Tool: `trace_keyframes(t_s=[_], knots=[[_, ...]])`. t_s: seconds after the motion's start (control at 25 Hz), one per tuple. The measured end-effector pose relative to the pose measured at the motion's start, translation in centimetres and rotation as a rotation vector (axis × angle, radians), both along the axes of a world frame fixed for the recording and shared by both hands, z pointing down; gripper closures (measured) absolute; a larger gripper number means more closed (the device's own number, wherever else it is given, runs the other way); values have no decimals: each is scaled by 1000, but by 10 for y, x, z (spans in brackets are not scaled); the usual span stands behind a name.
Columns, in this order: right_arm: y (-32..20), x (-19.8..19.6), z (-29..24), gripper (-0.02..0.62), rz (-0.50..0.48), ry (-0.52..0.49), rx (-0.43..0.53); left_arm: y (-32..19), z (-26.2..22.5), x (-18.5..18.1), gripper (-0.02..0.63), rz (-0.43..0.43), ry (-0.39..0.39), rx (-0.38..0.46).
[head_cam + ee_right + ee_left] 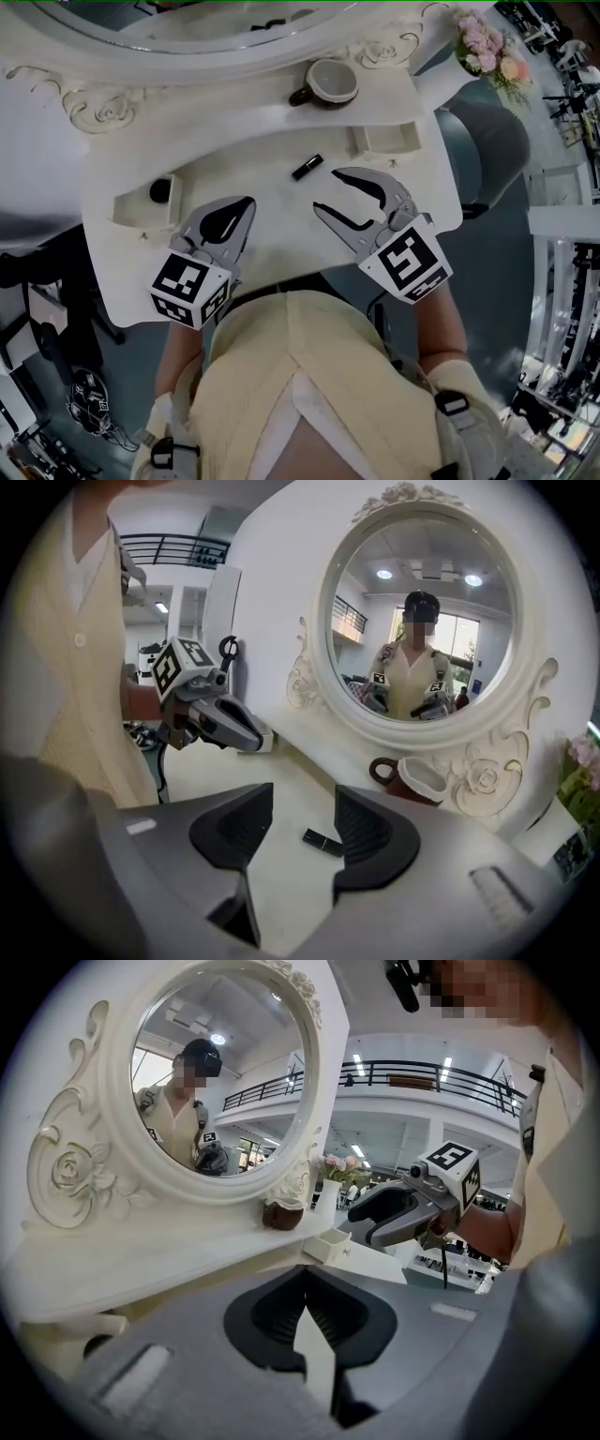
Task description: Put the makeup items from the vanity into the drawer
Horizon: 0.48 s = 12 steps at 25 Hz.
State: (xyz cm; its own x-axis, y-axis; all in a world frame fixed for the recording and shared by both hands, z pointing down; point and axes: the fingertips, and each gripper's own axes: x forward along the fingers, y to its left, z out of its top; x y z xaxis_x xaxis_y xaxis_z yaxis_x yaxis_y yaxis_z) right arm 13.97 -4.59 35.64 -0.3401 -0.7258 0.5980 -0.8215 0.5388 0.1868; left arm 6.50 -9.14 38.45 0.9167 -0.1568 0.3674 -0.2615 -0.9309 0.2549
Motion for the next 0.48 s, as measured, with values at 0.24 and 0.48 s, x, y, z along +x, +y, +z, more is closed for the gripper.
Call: trace_keyframes(t_s=[0.24,0.48], knots=[[-4,9,36,368,-130,214,-95,-1,12,-7,601,-29,-32,-19],[-15,10,68,373,-275,322,-161,-6,20,-13,601,-73,-33,-48]])
